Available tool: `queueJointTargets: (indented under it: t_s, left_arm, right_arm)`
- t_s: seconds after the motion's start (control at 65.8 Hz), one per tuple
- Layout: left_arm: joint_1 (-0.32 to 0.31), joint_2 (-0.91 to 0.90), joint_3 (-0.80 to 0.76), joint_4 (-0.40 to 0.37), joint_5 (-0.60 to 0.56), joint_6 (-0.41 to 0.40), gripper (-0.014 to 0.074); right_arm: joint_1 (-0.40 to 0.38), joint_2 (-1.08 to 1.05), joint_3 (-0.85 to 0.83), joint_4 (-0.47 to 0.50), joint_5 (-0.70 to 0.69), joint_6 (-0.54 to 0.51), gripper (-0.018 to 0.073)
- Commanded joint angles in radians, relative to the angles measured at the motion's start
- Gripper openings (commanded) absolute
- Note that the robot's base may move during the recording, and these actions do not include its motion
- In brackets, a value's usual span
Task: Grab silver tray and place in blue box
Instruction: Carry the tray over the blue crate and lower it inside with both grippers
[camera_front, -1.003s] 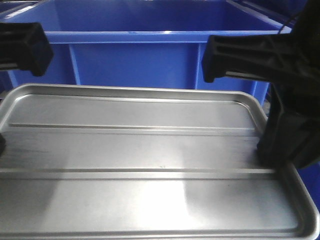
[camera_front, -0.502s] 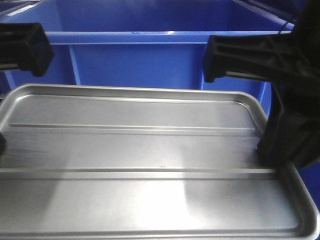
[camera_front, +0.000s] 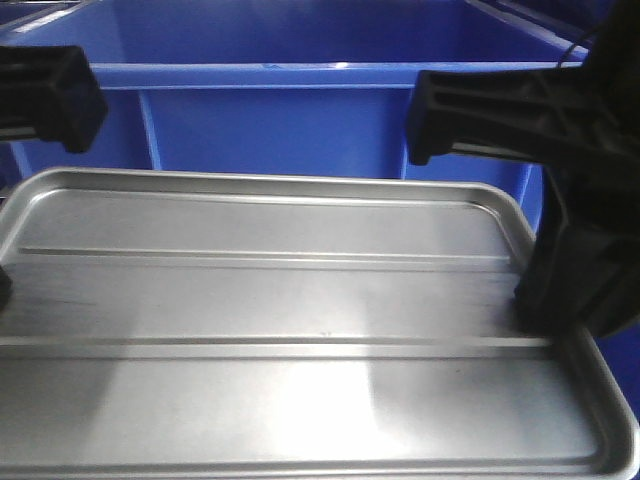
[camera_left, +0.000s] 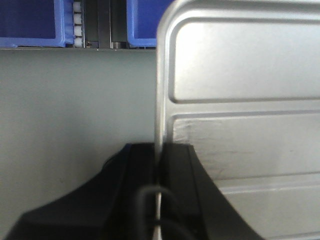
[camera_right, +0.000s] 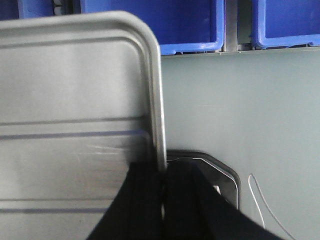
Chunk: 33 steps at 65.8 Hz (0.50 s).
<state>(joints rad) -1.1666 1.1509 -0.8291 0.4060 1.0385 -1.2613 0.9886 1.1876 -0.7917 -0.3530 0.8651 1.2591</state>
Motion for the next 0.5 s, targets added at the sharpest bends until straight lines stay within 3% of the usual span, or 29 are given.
queueJointTargets:
  t_s: [0.0, 0.487]
  left_arm:
    - [-0.006, -0.018, -0.022, 0.034, 0.031, -0.007, -0.0015]
    - [-0.006, -0.018, -0.022, 0.034, 0.031, -0.007, -0.0015]
  right_arm:
    - [-0.002, -0.025, -0.024, -0.053, 0.013, 0.006, 0.006]
    - [-0.002, -0.025, -0.024, -0.056, 0.01, 0.006, 0.006]
